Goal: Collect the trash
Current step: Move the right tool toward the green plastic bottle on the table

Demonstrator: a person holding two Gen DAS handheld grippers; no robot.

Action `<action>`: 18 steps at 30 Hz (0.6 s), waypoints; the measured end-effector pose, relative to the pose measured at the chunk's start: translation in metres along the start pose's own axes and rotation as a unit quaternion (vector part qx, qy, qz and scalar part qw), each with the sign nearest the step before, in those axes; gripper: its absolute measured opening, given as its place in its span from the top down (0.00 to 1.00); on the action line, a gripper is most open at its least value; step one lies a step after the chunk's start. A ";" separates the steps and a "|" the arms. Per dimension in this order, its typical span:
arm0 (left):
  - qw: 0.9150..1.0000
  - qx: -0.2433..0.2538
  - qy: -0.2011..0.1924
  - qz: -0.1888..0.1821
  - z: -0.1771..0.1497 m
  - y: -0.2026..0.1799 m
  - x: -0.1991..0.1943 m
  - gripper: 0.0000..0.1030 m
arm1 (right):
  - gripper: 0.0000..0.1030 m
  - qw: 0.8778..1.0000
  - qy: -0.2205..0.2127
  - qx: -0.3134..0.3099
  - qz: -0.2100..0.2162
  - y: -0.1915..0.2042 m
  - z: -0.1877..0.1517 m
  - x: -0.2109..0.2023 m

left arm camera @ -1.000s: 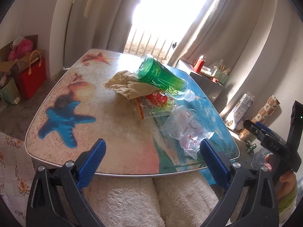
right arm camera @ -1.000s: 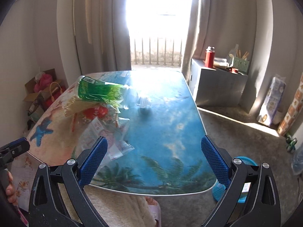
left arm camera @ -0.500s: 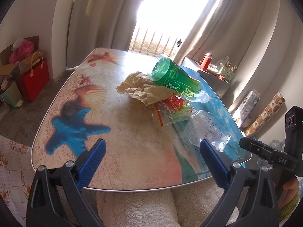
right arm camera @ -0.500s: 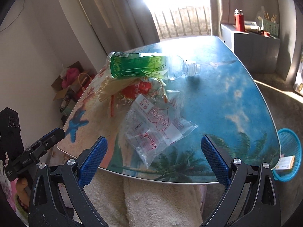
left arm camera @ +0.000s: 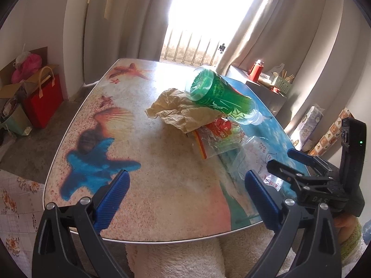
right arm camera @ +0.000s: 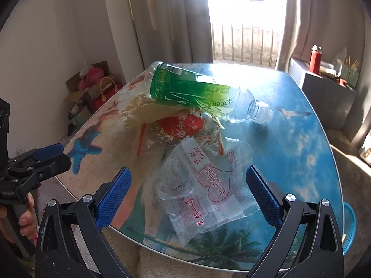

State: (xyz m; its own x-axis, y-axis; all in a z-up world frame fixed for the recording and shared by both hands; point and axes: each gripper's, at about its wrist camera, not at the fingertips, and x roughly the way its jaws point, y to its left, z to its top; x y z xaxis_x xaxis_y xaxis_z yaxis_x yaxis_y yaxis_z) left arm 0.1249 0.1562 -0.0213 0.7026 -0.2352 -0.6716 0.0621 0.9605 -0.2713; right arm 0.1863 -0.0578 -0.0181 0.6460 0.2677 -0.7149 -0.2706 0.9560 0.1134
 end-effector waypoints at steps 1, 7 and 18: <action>1.000 0.000 0.002 0.001 0.000 0.000 0.000 0.06 | 0.08 1.000 0.008 0.002 -0.004 -0.003 -0.001 0.007; 1.000 0.009 0.007 0.007 0.000 -0.003 0.002 0.06 | 0.10 0.999 0.042 0.004 0.000 -0.016 -0.011 0.027; 1.000 0.010 0.008 -0.001 0.001 -0.012 0.012 0.06 | 0.51 0.998 0.056 0.003 -0.012 -0.030 -0.018 0.026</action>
State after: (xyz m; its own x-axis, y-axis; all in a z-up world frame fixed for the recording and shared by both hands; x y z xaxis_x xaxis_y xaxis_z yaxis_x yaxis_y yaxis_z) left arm 0.1332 0.1419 -0.0260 0.6915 -0.2391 -0.6817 0.0777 0.9628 -0.2588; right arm 0.1984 -0.0819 -0.0529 0.5683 0.2301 -0.7900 -0.2522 0.9626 0.0989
